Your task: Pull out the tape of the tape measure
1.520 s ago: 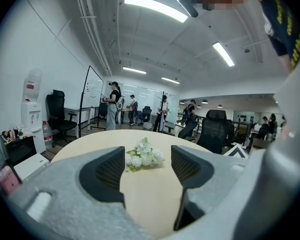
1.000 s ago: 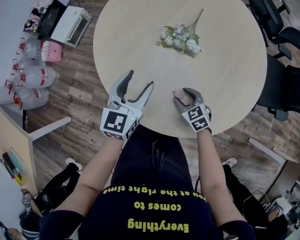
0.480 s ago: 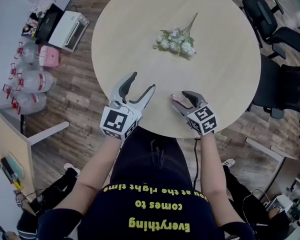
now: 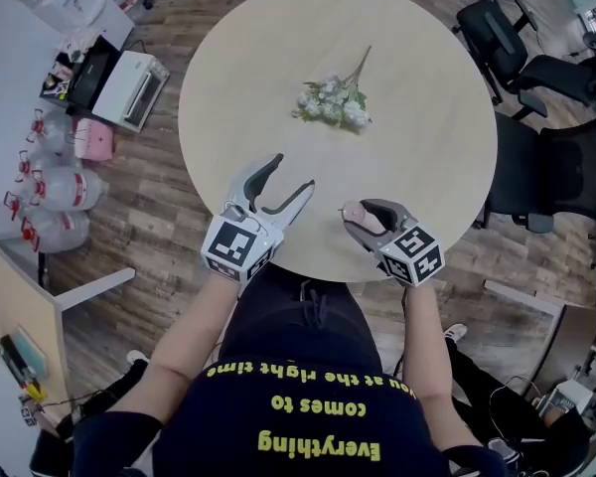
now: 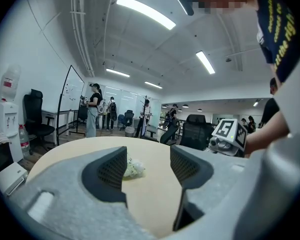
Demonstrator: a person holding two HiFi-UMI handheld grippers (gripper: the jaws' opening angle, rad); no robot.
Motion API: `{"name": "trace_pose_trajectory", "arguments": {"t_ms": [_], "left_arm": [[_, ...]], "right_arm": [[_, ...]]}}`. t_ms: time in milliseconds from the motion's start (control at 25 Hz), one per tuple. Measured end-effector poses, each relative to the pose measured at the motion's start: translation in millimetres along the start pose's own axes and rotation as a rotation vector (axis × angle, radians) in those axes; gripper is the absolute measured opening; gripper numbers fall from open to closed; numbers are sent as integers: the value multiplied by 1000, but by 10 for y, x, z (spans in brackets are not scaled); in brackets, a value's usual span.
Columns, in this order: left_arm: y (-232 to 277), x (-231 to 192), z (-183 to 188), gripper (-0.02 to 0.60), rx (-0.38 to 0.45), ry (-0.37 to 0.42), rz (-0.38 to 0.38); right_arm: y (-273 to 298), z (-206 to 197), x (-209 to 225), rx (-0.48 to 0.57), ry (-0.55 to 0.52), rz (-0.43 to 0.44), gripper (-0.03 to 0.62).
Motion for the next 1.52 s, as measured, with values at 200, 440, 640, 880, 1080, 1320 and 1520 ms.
{"name": "trace_pose_trajectory", "arguments": {"t_ms": [200,440,640,880,1080,1320,1520], "left_arm": [[29,201,90,259,10,20,-184],[36,426,275,258,27,79,-361],[32,482,437,258,48,114,-439],[86,551,538,247,-6,127,-596],[87,621,623,247,-31,152,-715],[58,718,639,244,-59,173,-828],[61,741,604,227,-85,201,-841]], "right_arm": [[-211,376,-93,-25,-53,65,225],[-440,994,-227,18,-108,186,225],[-553,1301,-331,-34,-212,230,225],[-666,1533,-414,-63,-321,289,225],[-733,1568,-509,-106,-418,352,225],[-758,1537,-606,-131,-476,425,225],[-737,1493,-613,-165,-497,429,225]]}}
Point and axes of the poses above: the fingertips, and each gripper's own axes: y forward along the fingers, x to its right, z out of its top, the point moved 5 cm from there along -y, backward along the fingers
